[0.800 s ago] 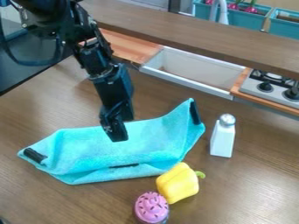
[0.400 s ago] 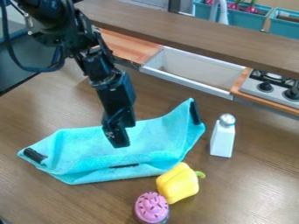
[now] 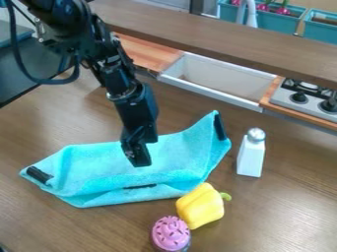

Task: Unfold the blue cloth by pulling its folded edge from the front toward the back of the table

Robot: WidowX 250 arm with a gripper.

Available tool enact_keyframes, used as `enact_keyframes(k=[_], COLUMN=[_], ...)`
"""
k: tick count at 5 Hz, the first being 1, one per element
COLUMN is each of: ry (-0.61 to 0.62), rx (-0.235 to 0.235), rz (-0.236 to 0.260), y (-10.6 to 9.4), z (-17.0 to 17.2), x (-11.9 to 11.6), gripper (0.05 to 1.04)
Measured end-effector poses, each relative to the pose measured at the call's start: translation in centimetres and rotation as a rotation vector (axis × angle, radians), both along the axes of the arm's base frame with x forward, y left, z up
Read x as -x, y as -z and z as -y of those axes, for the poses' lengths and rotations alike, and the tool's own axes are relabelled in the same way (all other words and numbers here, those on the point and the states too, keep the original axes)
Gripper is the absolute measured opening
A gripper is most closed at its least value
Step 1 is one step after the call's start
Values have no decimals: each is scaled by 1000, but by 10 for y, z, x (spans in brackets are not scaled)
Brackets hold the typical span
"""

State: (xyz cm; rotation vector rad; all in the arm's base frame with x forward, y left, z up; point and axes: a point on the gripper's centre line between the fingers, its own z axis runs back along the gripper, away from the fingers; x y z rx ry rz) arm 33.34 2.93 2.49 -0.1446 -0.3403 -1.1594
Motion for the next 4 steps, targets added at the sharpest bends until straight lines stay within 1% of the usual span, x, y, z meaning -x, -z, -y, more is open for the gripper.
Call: enact_keyframes(k=[1, 2, 3, 4], ry=[-8, -35, -26, -23], rx=[-56, -90, -129, -144], rz=[18, 58, 52, 45], y=[4, -3, 1, 7], z=[1, -4, 0, 2], x=[1, -3, -1, 4], gripper=[1001, 1001, 1001, 1001])
